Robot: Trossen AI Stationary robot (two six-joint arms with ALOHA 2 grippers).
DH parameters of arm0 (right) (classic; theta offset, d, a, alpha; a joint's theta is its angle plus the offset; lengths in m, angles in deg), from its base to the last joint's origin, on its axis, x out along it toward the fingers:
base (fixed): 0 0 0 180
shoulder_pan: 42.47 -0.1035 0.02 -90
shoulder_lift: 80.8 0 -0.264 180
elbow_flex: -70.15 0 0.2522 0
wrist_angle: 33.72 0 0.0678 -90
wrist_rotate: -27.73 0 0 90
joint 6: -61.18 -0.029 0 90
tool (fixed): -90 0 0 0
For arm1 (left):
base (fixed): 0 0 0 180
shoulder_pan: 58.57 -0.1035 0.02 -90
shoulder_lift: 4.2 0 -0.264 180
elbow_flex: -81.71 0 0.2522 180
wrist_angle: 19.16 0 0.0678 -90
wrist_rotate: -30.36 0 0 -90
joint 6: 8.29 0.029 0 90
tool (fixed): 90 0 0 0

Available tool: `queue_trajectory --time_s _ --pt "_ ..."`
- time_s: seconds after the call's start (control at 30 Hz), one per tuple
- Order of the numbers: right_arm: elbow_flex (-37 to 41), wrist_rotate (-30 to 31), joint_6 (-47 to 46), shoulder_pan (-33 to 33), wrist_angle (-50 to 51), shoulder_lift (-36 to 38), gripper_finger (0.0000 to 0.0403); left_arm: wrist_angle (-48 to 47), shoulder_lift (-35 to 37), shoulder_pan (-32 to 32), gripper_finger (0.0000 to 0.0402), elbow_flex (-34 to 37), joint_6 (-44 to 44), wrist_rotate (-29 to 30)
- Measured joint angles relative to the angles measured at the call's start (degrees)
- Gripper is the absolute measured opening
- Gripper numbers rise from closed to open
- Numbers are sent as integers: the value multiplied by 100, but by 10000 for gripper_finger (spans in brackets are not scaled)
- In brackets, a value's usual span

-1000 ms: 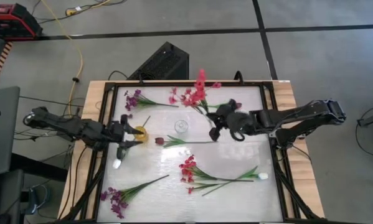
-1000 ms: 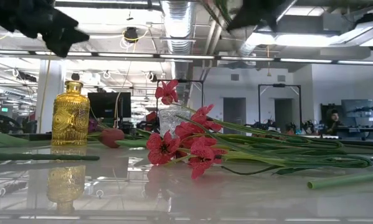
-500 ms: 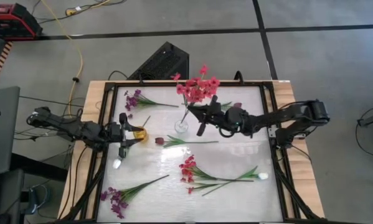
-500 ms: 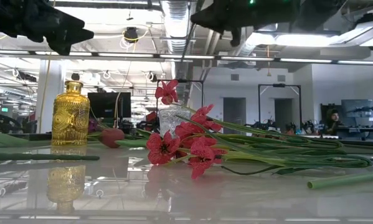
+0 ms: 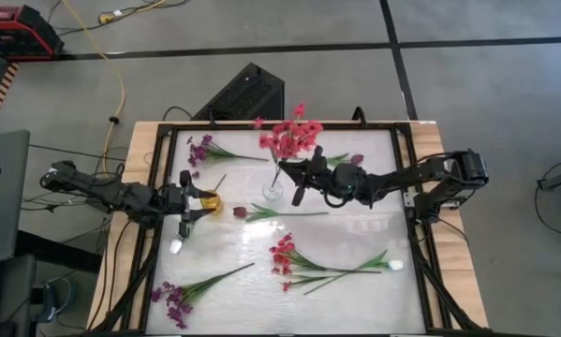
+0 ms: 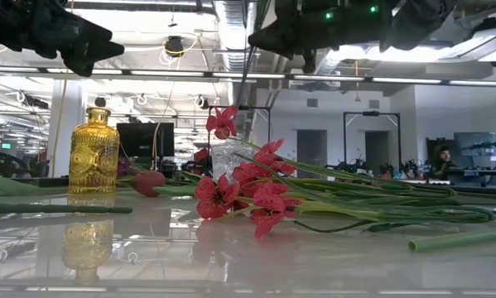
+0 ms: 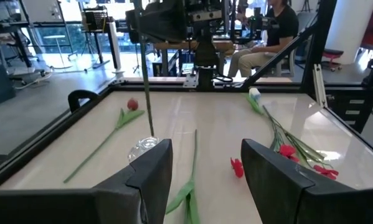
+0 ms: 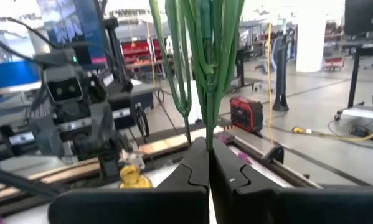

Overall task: Sort flowers into vase by color
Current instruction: Put the right red flower into the transparent vase

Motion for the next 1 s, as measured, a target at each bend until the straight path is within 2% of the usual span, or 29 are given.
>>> queue_trajectory --time_s 0.23,0.53,0.83,1.0 --pt "29 5 5 0 -10 -8 21 -82 -2 -2 182 0 -3 6" --pt "31 11 -121 4 -286 -631 24 -94 0 -1 182 0 -37 9" --pt "28 17 -131 4 -48 -532 111 -104 0 -1 182 0 -13 15" --pt "26 6 -385 4 885 -133 158 -106 -2 -2 182 0 -4 15"
